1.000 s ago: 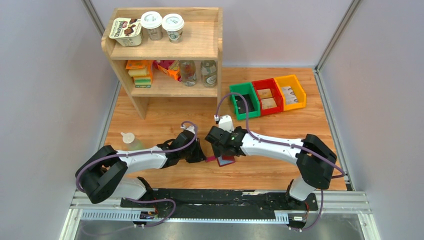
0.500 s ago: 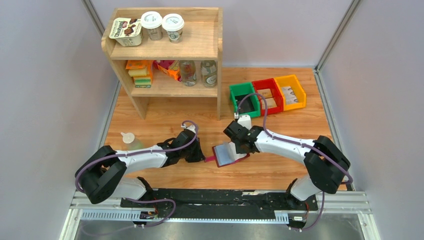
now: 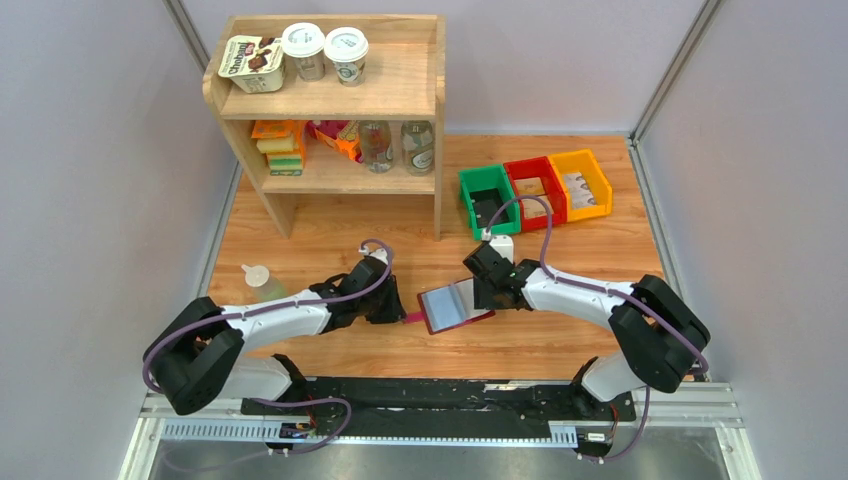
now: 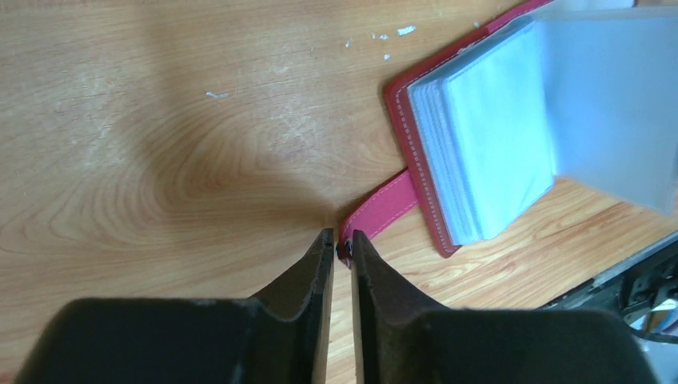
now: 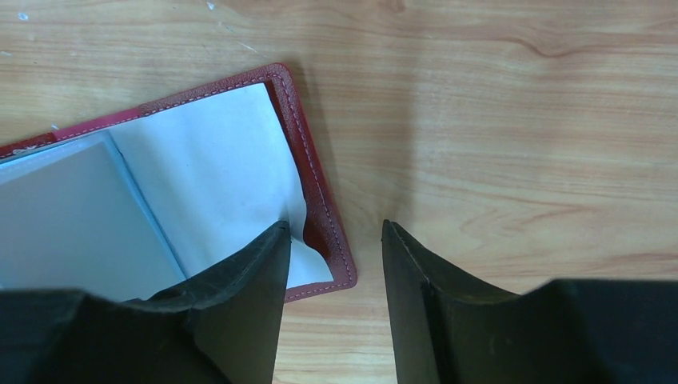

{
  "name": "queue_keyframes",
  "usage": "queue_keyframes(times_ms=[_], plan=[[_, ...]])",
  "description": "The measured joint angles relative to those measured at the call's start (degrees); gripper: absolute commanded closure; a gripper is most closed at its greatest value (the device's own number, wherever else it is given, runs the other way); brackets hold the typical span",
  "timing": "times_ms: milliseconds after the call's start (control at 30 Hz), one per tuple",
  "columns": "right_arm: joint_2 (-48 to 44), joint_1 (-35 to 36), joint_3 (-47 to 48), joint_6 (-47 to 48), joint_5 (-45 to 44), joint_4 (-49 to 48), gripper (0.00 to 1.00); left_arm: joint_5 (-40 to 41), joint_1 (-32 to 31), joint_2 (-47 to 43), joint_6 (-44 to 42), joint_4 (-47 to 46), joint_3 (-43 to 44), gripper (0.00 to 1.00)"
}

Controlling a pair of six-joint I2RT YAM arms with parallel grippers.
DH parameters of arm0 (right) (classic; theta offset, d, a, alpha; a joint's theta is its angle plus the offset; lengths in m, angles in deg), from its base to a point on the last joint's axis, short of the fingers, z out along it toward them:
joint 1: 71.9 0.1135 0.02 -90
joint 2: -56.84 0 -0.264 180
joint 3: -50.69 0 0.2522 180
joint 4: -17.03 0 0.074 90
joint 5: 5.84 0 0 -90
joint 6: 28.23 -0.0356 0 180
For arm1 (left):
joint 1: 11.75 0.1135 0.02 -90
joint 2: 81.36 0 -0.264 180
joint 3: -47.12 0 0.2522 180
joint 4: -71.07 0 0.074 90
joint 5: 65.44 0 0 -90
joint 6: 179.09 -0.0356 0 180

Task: Take the credit cards out of the card holder
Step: Open the card holder at the center of the board.

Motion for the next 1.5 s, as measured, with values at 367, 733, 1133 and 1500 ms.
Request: queue_keyframes(times_ms=[367, 733, 1133, 1500], plan=[[-0.4, -0.1, -0.8, -0.3, 3.9, -3.1, 0.5, 0.0, 0.4, 0.0, 0.1, 5.8, 6.6, 0.24], [-2.1, -0.1, -2.5, -0.2, 7.6, -4.9, 0.52, -1.6, 0.4, 7.1, 5.1, 13.8, 11.0, 0.4], [-6.7, -1.0, -7.1, 0.0, 9.2, -7.7, 0.53, -0.3, 0.4, 4.8, 7.9, 13.4, 7.7, 0.72], [-9.4, -1.0, -9.2, -0.1, 10.2, -9.4, 0.49, -0.2, 0.4, 4.1, 2.9, 15.1, 11.4, 1.0]])
